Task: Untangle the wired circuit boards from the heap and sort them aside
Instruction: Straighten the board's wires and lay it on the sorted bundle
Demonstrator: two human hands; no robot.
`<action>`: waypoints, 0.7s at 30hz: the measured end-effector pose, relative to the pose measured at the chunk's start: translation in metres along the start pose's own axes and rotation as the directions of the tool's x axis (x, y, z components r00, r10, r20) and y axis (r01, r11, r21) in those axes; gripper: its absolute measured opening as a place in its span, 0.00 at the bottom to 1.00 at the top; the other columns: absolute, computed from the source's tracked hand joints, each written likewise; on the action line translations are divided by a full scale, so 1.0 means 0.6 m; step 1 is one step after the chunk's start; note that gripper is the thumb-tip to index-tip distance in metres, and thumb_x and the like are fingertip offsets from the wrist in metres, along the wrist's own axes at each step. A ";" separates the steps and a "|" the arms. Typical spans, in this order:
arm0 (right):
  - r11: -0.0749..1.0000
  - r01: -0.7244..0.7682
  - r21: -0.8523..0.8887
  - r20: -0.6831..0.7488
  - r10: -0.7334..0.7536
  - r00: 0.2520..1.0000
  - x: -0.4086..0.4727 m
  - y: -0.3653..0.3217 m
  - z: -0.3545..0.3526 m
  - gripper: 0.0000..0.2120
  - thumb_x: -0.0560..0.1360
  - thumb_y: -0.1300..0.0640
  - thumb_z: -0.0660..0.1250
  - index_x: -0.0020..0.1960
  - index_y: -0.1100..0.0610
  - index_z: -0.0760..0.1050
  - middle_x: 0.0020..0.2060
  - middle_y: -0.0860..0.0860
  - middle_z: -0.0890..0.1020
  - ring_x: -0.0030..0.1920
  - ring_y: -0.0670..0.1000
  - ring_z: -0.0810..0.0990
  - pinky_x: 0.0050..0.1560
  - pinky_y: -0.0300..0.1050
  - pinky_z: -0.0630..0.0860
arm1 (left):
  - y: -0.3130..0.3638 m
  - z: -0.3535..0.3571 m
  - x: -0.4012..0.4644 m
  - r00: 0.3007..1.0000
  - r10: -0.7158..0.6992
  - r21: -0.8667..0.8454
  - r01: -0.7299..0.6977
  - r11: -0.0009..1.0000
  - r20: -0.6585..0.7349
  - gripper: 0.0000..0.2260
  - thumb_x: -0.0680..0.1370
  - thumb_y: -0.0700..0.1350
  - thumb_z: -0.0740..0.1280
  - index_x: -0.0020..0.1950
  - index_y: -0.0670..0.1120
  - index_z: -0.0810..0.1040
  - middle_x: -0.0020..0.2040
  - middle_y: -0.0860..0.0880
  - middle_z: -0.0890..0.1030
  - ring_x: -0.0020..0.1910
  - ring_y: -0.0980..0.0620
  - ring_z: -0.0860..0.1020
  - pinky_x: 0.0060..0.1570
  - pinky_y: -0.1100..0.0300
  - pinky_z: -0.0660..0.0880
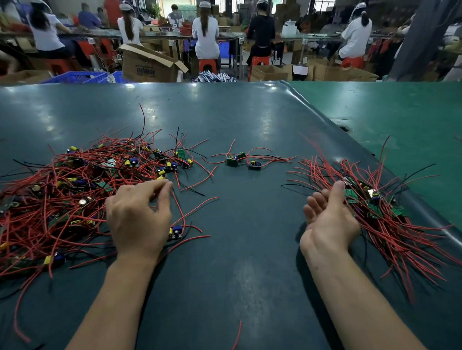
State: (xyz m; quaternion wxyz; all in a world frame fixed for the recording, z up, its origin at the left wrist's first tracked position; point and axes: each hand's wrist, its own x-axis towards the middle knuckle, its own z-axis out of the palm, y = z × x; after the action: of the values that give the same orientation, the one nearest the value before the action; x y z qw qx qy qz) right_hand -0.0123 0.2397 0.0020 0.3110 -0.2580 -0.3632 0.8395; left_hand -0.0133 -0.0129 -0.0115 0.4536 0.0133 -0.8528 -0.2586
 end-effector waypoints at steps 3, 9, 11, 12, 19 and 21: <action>0.997 -0.075 0.010 0.015 0.075 0.997 0.006 0.006 -0.002 0.13 0.78 0.50 0.68 0.41 0.58 0.75 0.28 0.49 0.80 0.25 0.44 0.79 0.26 0.36 0.75 | 0.004 0.005 -0.006 0.988 -0.105 0.133 0.090 0.987 0.112 0.04 0.76 0.45 0.72 0.49 0.46 0.84 0.46 0.45 0.84 0.49 0.39 0.77 0.50 0.47 0.68; 0.972 0.037 -0.232 0.179 0.005 0.984 -0.003 0.018 -0.002 0.13 0.80 0.54 0.65 0.38 0.57 0.75 0.24 0.46 0.75 0.22 0.44 0.71 0.20 0.35 0.67 | -0.019 0.000 -0.006 0.871 -0.443 0.480 0.303 0.823 0.211 0.17 0.76 0.53 0.67 0.63 0.48 0.78 0.65 0.42 0.74 0.65 0.39 0.66 0.61 0.44 0.63; 0.957 0.065 -0.282 0.229 0.001 0.974 -0.006 0.020 -0.003 0.13 0.80 0.54 0.65 0.38 0.57 0.75 0.24 0.46 0.75 0.22 0.44 0.69 0.20 0.35 0.65 | -0.025 -0.003 -0.004 0.835 -0.499 0.536 0.317 0.782 0.234 0.18 0.77 0.53 0.65 0.64 0.47 0.77 0.67 0.41 0.73 0.66 0.38 0.66 0.63 0.44 0.62; 0.949 0.083 -0.305 0.250 -0.004 0.968 -0.008 0.022 -0.003 0.13 0.80 0.54 0.65 0.38 0.57 0.76 0.24 0.46 0.75 0.22 0.44 0.69 0.20 0.36 0.65 | -0.026 -0.004 -0.003 0.826 -0.507 0.565 0.303 0.767 0.244 0.17 0.78 0.53 0.64 0.63 0.47 0.77 0.66 0.42 0.74 0.65 0.38 0.67 0.63 0.45 0.63; 0.902 0.176 -0.395 0.321 -0.044 0.946 -0.011 0.029 0.000 0.14 0.80 0.54 0.65 0.37 0.57 0.76 0.24 0.46 0.76 0.21 0.43 0.70 0.20 0.35 0.65 | -0.030 -0.012 0.002 0.822 -0.496 0.597 0.255 0.761 0.280 0.13 0.77 0.57 0.65 0.52 0.51 0.83 0.56 0.44 0.78 0.58 0.40 0.73 0.57 0.47 0.66; 0.894 0.182 -0.410 0.332 -0.039 0.943 -0.010 0.030 0.000 0.14 0.80 0.54 0.65 0.37 0.57 0.76 0.24 0.47 0.76 0.21 0.43 0.70 0.20 0.35 0.65 | -0.032 -0.014 0.002 0.822 -0.467 0.575 0.220 0.788 0.326 0.12 0.77 0.56 0.64 0.54 0.53 0.82 0.57 0.45 0.78 0.57 0.42 0.74 0.57 0.47 0.66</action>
State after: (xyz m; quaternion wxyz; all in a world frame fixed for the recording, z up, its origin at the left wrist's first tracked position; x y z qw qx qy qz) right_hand -0.0142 0.2255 -0.0102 0.2314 -0.1624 -0.6004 0.7480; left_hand -0.0113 -0.0334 -0.0153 0.1654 0.2326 -0.9533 -0.0984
